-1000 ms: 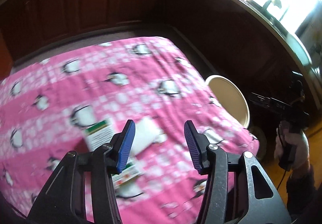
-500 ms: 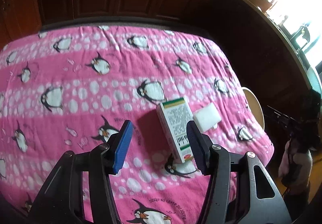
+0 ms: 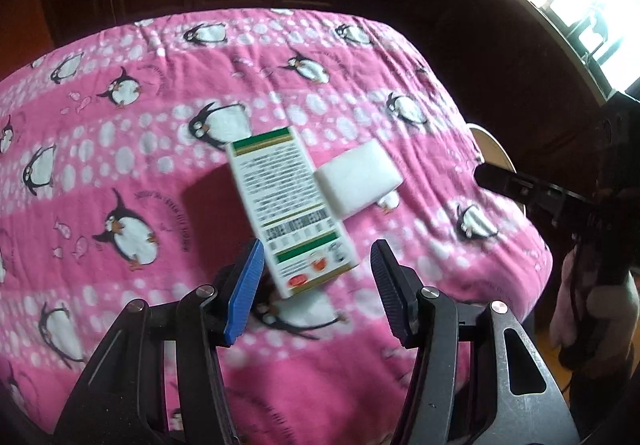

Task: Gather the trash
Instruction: 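Move both open grippers back over the white box and foam block on the sheet, then grasp the white WATERMELON FROST box with left gripper while right grasps the foam block, then carry the white box and foam block over the white bucket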

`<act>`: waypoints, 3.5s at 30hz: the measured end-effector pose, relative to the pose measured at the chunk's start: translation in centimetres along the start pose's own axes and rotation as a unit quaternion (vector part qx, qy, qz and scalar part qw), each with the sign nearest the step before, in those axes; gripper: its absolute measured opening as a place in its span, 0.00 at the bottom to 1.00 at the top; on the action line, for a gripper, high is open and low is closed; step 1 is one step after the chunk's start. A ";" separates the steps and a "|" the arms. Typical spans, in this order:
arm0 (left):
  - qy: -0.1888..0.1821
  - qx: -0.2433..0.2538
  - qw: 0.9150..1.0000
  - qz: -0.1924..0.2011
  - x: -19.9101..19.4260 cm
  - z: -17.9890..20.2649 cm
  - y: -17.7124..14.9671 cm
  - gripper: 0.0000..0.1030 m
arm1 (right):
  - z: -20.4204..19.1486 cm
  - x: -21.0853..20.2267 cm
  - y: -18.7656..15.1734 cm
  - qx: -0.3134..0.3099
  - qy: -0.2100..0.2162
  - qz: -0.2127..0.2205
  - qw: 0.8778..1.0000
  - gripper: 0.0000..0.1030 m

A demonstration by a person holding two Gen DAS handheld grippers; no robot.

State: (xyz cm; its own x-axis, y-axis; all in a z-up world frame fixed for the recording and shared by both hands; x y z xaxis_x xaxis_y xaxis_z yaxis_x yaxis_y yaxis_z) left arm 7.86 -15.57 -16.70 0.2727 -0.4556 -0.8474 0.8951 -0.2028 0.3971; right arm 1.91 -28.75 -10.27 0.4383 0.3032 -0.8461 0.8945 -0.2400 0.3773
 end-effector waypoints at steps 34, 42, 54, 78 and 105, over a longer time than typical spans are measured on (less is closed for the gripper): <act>0.066 -0.010 0.998 -0.009 1.7 -3.5 1.0 0.53 | -1.4 0.8 -0.7 -0.007 0.018 -0.020 1.000 0.58; 0.107 -0.006 0.994 0.011 -2.5 -8.3 -0.7 0.49 | -5.1 4.3 -2.4 -0.074 0.019 -0.079 0.994 0.47; 0.079 -0.053 0.995 -0.002 -2.5 -11.5 -3.4 0.50 | -8.5 6.3 1.0 -0.106 -0.006 -0.059 0.993 0.52; 0.089 -0.033 0.995 -0.007 -1.0 -11.4 -0.8 0.50 | -8.0 6.0 0.1 -0.068 0.025 -0.047 0.996 0.43; 0.006 0.157 0.987 0.024 1.4 11.5 5.4 0.50 | 11.6 -8.8 0.4 0.076 -0.063 0.081 0.992 0.44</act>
State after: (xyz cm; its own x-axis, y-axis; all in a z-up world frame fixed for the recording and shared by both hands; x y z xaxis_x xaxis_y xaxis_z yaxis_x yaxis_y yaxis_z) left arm 9.02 -27.31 -11.72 0.3183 -0.4624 -0.8276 0.7274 -0.4408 0.5260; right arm -2.66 -42.24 -7.03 0.5525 0.1335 -0.8227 0.7849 -0.4154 0.4597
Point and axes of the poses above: each gripper's, at about its wrist camera, not at the fingertips, and x roughly the way its jaws point, z to its right, y to its top, the point moved 7 cm from there along x, roughly the way its jaws point, and after that the axes turned 5 degrees about -y, right-handed, at the moved point
